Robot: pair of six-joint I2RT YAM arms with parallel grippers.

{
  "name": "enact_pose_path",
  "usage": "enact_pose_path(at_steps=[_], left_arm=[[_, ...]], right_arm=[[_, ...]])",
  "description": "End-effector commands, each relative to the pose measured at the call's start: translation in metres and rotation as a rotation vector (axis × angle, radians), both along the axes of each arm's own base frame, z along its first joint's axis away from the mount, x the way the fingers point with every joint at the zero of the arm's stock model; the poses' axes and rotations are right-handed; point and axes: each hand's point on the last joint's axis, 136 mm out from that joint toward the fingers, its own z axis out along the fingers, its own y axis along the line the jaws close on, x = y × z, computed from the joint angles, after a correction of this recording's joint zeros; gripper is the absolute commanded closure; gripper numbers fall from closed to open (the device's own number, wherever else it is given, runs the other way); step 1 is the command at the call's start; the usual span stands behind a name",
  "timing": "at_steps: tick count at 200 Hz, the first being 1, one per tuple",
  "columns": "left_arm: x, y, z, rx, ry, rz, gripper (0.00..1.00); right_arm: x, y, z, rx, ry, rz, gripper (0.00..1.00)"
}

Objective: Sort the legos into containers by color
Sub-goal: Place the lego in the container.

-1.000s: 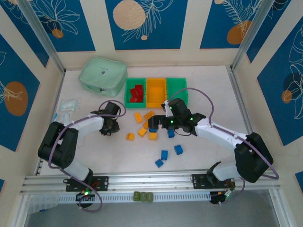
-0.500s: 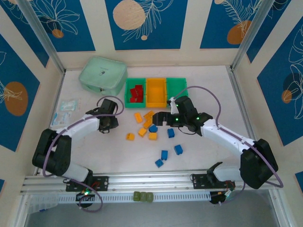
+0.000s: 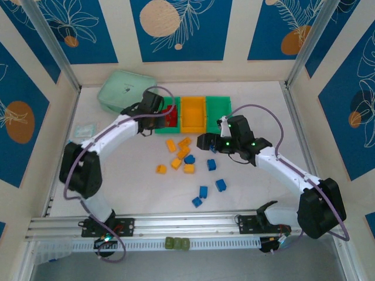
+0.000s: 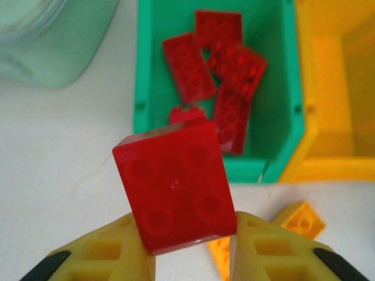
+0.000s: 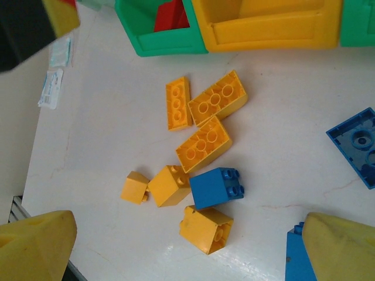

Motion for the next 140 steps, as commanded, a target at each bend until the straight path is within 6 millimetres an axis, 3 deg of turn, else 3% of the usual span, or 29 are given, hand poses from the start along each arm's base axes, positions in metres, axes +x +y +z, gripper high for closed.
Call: enact_pose_path(at_steps=[1,31,70,103,140], left_arm=[[0.016,-0.01,-0.013,0.084,0.045,-0.075,0.68],[0.045,-0.024,-0.025,0.12,0.07,-0.089,0.64],[0.054,-0.028,-0.026,0.124,0.076,-0.09,0.48],[0.043,-0.025,-0.005,0.094,0.041,-0.095,0.45],[0.004,-0.024,0.005,-0.01,0.039,-0.131,0.41]], right_arm=[[-0.004,0.0,0.002,0.008,0.004,0.025,0.01],[-0.001,-0.001,-0.004,-0.004,0.023,0.022,0.01],[-0.002,0.002,-0.006,-0.013,0.035,0.035,0.01],[-0.009,0.005,-0.012,-0.095,0.047,0.069,0.01],[-0.024,0.012,-0.02,-0.223,0.056,0.113,0.0]])
